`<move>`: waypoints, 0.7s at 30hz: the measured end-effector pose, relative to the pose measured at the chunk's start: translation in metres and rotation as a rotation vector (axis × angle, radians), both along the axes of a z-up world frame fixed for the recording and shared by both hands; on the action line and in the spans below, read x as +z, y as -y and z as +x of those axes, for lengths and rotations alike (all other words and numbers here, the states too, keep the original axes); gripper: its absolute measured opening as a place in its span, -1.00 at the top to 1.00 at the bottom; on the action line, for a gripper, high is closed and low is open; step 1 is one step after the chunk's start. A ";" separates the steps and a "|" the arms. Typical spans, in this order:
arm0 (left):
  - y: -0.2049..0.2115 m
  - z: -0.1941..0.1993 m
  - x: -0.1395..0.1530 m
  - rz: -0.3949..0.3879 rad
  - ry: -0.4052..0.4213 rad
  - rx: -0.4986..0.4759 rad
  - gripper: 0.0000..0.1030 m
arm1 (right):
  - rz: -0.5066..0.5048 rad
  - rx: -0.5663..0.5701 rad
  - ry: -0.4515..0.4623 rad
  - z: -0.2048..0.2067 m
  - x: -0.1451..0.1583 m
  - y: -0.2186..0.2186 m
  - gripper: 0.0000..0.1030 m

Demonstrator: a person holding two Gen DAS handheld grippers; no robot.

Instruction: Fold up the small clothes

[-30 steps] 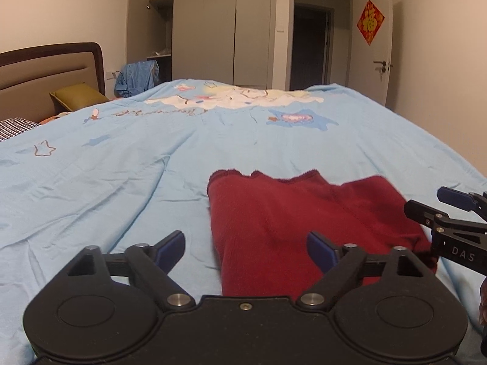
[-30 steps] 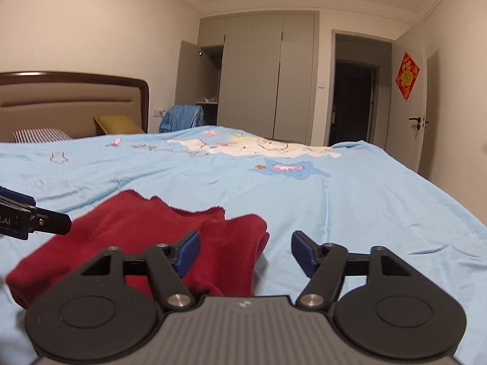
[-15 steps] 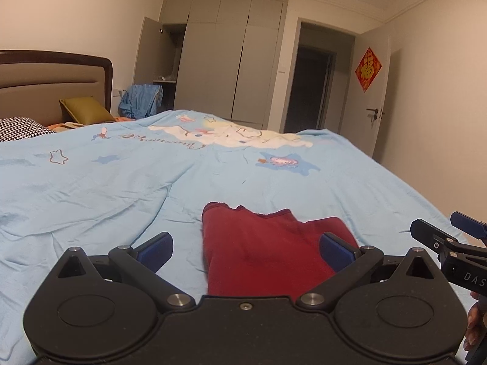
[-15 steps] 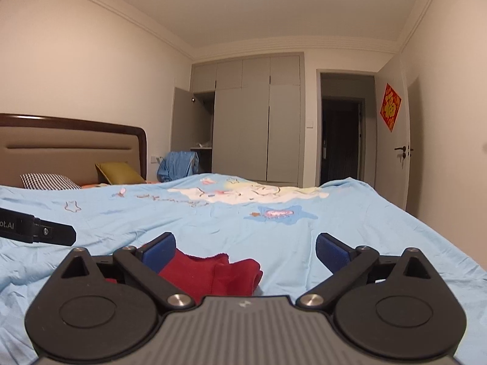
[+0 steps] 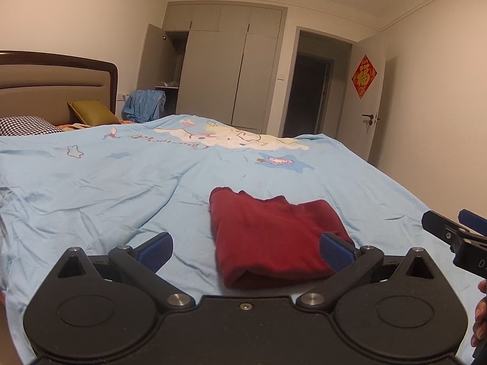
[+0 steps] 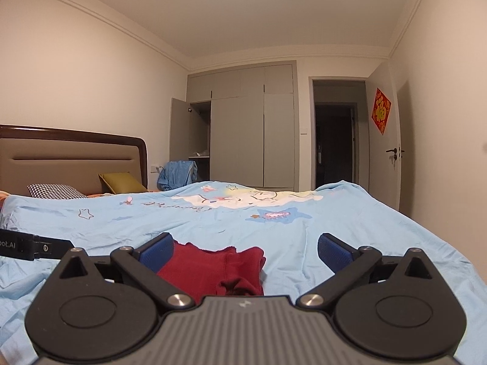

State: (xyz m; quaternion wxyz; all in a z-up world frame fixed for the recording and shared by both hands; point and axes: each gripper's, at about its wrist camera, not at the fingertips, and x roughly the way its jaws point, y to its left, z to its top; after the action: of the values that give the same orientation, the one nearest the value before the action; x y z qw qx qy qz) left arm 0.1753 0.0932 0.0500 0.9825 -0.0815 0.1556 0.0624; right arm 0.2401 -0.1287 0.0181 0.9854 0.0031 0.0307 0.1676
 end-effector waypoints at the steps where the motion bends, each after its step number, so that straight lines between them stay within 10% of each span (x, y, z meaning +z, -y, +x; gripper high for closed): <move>1: 0.000 -0.004 -0.002 0.003 -0.001 0.002 -0.99 | -0.002 -0.003 -0.002 -0.005 -0.003 0.000 -1.00; 21: 0.013 -0.069 -0.032 0.045 -0.011 -0.051 -0.99 | 0.009 -0.033 -0.027 -0.084 -0.030 0.005 -1.00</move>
State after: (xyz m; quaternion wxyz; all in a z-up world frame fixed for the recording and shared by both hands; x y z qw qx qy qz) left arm 0.1063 0.0798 0.0183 0.9845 -0.0552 0.1613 0.0414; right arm 0.1565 -0.1334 -0.0118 0.9875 0.0105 0.0431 0.1513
